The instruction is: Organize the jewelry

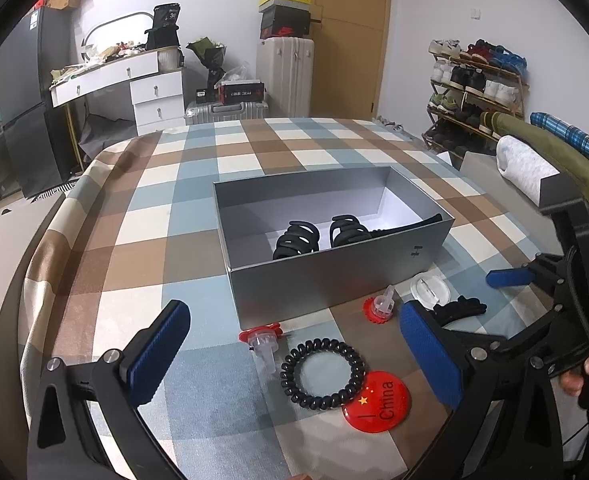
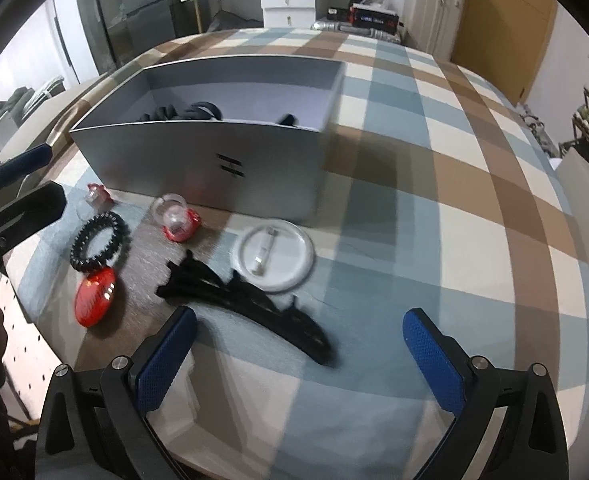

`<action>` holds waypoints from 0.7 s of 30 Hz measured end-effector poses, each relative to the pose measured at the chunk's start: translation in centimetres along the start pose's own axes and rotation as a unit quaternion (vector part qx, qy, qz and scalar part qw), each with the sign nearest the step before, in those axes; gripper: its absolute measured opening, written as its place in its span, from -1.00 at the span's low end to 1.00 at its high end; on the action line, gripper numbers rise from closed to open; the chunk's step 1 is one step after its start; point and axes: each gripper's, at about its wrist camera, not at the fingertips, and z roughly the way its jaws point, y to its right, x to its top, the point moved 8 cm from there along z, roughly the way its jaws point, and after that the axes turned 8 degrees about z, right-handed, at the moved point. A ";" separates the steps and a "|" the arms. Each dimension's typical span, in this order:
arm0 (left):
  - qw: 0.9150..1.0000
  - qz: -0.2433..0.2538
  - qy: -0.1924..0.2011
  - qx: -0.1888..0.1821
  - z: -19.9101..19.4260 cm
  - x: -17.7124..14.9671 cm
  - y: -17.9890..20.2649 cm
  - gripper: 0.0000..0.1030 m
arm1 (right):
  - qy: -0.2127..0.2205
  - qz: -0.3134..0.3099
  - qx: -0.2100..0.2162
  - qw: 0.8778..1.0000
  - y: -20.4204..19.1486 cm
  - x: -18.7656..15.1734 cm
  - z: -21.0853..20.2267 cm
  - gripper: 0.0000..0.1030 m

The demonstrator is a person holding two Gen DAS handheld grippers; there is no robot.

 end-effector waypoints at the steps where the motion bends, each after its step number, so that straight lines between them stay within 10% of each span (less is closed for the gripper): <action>1: 1.000 0.000 0.000 0.000 0.1 0.0 0.0 0.98 | -0.005 0.000 -0.001 1.000 0.5 -0.1 -0.1 1.00; 12: 1.000 0.009 -0.004 -0.003 0.3 -0.1 0.5 0.98 | 0.036 0.002 -0.095 0.995 3.5 1.1 -0.7 1.00; 21: 1.000 0.008 -0.002 -0.003 0.2 -0.1 0.4 0.98 | 0.023 -0.030 0.004 0.999 0.4 0.6 -1.3 1.00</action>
